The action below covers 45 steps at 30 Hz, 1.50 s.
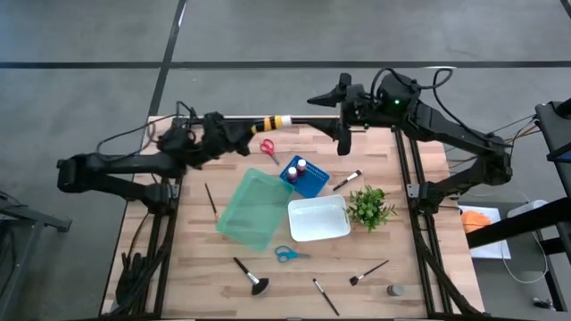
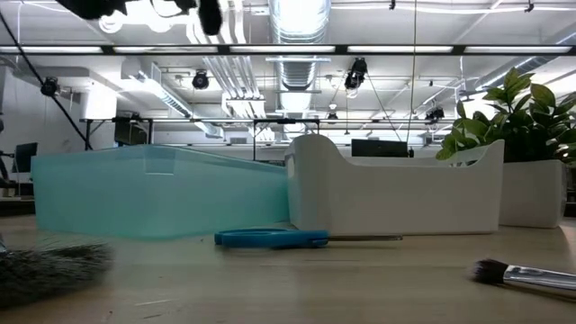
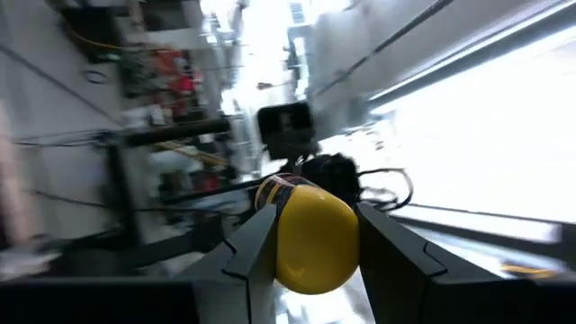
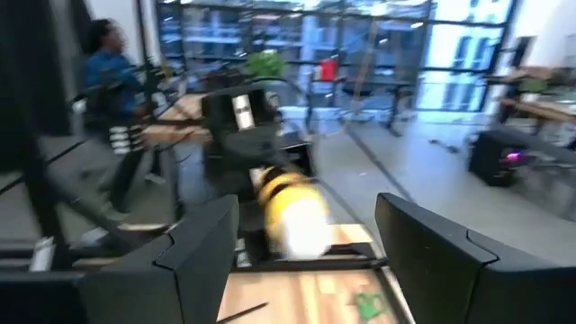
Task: Pick & Place Paint Supplies
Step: Put the yellow paint bottle into the blue bin
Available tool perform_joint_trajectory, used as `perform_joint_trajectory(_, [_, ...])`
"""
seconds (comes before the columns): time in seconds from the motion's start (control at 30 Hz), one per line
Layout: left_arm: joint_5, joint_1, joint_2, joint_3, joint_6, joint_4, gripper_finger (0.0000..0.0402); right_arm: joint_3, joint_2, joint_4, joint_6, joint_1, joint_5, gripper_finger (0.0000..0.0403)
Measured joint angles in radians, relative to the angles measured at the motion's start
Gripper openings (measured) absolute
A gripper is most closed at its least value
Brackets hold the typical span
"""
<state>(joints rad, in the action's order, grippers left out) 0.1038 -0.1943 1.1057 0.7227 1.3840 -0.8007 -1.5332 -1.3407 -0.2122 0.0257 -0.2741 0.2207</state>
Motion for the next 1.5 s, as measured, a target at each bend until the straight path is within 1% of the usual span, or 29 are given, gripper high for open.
perform_joint_trajectory(0.07, [-0.005,0.003,0.055,0.004,0.029,-0.107,0.0137,-0.012,-0.011,-0.021,0.001,0.000,0.028,0.0263])
perform_joint_trajectory(0.13, [-0.031,0.005,0.102,0.026,0.050,-0.154,0.0137,-0.017,-0.020,-0.022,0.000,0.004,0.040,0.0263])
perform_joint_trajectory(0.2, [-0.066,0.008,0.135,0.051,0.062,-0.152,0.0137,-0.017,-0.024,-0.022,-0.009,0.003,0.044,0.0263])
perform_joint_trajectory(0.33, [-0.101,0.021,0.187,0.106,0.054,-0.149,0.0137,-0.017,-0.036,-0.022,-0.022,0.006,0.051,0.0263])
perform_joint_trajectory(0.47, [-0.117,0.024,0.207,0.141,0.036,-0.152,0.0137,-0.017,-0.033,-0.024,-0.020,0.007,0.053,0.0263])
perform_joint_trajectory(0.83, [-0.115,0.024,0.207,0.141,0.023,-0.145,0.0137,-0.017,-0.032,-0.046,-0.019,0.006,0.042,0.0260])
perform_joint_trajectory(0.9, [-0.115,0.024,0.207,0.140,0.023,-0.144,0.0137,-0.017,-0.032,-0.046,-0.020,0.006,0.041,0.0246])
perform_joint_trajectory(0.97, [-0.114,0.024,0.207,0.140,0.023,-0.144,0.0137,-0.017,-0.032,-0.046,-0.022,0.007,0.041,0.0217])
perform_joint_trajectory(1.13, [-0.108,0.023,0.207,0.140,0.022,-0.142,0.0137,-0.017,-0.032,-0.048,-0.018,0.007,0.045,0.0110])
perform_joint_trajectory(1.33, [-0.119,0.024,0.206,0.140,0.005,-0.127,0.0144,-0.017,-0.032,-0.056,-0.012,0.006,0.072,0.0108])
perform_joint_trajectory(1.43, [-0.123,0.024,0.205,0.140,0.003,-0.099,0.0161,-0.017,-0.031,-0.069,-0.013,0.006,0.076,0.0108])
perform_joint_trajectory(1.5, [-0.124,0.024,0.204,0.140,-0.024,-0.070,0.0178,-0.017,-0.031,-0.079,-0.015,0.006,0.075,0.0108])
